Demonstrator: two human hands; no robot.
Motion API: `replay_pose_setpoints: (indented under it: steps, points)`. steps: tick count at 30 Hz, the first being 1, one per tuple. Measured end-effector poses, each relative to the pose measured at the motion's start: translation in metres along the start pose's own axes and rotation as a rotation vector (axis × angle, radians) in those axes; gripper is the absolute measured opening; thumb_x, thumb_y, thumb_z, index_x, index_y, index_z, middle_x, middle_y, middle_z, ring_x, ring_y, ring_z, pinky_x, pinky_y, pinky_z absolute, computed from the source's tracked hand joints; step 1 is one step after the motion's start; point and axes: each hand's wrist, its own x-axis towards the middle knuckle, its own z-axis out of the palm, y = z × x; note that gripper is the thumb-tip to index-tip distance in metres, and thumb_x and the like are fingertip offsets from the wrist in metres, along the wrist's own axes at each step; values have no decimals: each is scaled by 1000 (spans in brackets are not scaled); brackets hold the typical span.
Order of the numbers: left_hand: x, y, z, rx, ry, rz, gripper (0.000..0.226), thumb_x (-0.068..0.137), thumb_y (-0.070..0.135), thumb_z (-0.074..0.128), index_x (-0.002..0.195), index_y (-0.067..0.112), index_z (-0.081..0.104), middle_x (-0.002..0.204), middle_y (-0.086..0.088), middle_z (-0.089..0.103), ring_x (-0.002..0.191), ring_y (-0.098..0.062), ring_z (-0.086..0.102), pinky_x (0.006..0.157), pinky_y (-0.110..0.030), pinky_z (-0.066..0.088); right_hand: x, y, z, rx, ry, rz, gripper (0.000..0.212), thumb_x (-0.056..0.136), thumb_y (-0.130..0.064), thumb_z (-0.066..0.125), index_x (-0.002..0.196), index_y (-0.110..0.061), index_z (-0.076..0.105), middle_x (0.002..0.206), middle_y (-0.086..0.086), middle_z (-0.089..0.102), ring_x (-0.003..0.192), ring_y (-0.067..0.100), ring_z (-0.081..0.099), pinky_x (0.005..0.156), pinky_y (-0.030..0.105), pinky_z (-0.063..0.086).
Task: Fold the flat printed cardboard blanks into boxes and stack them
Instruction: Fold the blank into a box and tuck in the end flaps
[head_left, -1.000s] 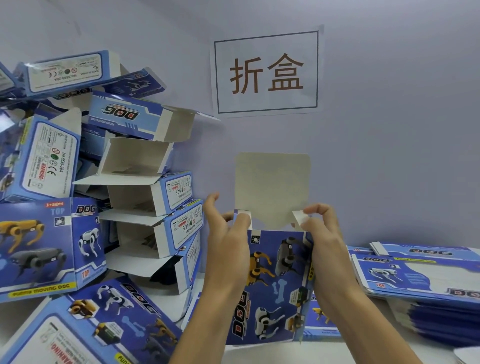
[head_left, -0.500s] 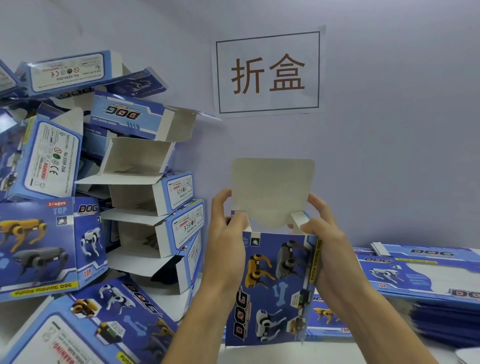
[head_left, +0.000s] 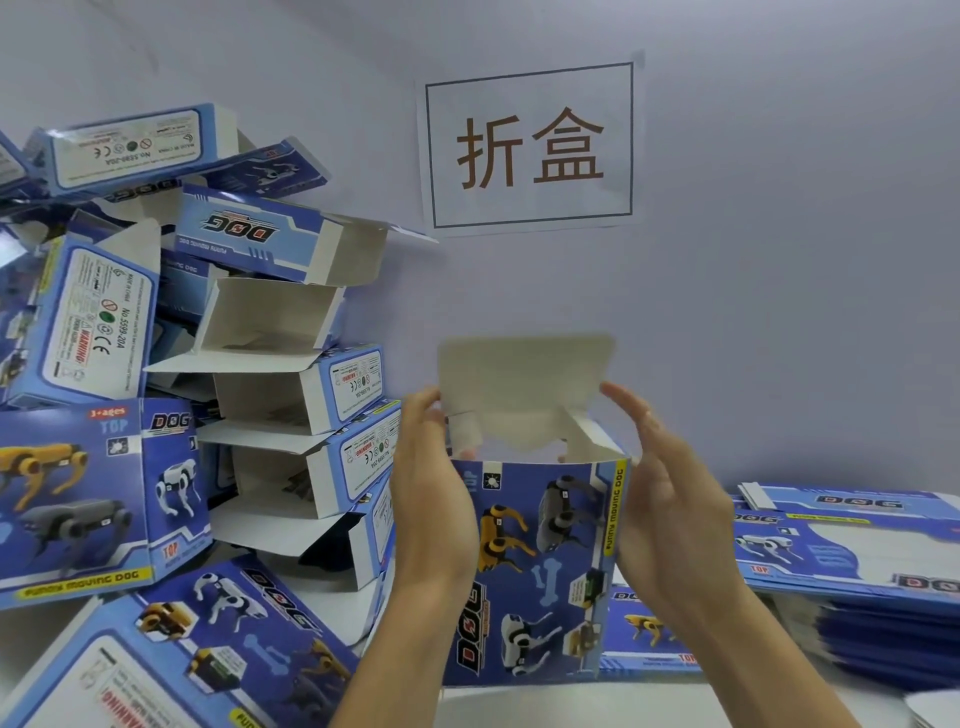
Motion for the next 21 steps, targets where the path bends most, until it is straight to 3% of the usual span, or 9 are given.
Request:
replay_pose_setpoints:
  steps: [1,3,5,9,13,15,16,18,21]
  points:
    - [1,1,-1,-9,23,2,28,106,34,33,108,35,61,110,-11,67,96,-23,66,80,-41,57,-1,-1,-1,15,-79,-1,47,91,-23,53,137,-27,53,117,19,67,97,37,63,86,46,52]
    - [4,2,-4,-44,64,-31,25,107,32,32,118,35,54,118,-11,64,97,-24,63,81,-40,54,-1,-2,-5,-29,-192,14,63,84,-14,55,141,-40,47,108,14,70,90,32,65,82,43,54]
    - [6,3,-8,-83,43,-86,23,106,34,34,113,34,56,119,-13,65,103,-30,66,87,-47,54,0,-3,-7,-200,-169,5,66,82,-18,63,137,-52,46,113,11,70,96,30,68,84,45,57]
    - [6,1,-10,-158,-39,-196,26,104,41,39,113,35,64,112,-13,72,92,-30,74,74,-42,60,3,-7,-10,-610,52,-118,73,64,-68,74,130,-62,44,126,3,64,106,13,69,86,29,57]
    - [5,5,-8,-89,-228,-262,39,103,45,38,128,27,62,121,-11,70,113,-37,66,102,-59,48,6,-15,-17,-551,234,-164,82,50,-87,70,123,-54,53,107,-2,74,99,11,71,92,48,54]
    - [8,5,-8,1,-281,-233,37,102,44,39,126,29,61,118,-7,71,105,-26,70,95,-48,54,8,-20,-21,-376,261,-103,87,53,-82,74,125,-38,58,112,2,74,103,24,71,95,60,51]
    - [10,7,-8,18,-308,-230,37,102,42,38,127,26,60,116,-6,71,95,-16,73,83,-36,59,9,-23,-21,-291,261,-33,87,57,-79,74,127,-31,59,118,6,71,107,31,69,96,63,49]
    - [10,13,-7,-9,-342,-270,37,102,38,36,126,20,59,108,-1,70,73,-1,72,58,-17,55,9,-24,-23,-208,225,78,81,65,-73,73,129,-24,62,122,12,70,108,35,69,89,59,55]
    - [16,13,-13,19,-317,-301,24,100,38,37,95,28,59,83,17,68,58,15,61,52,-4,46,10,-20,-28,-292,143,197,70,72,-70,68,124,-23,67,115,9,73,101,30,72,80,51,60]
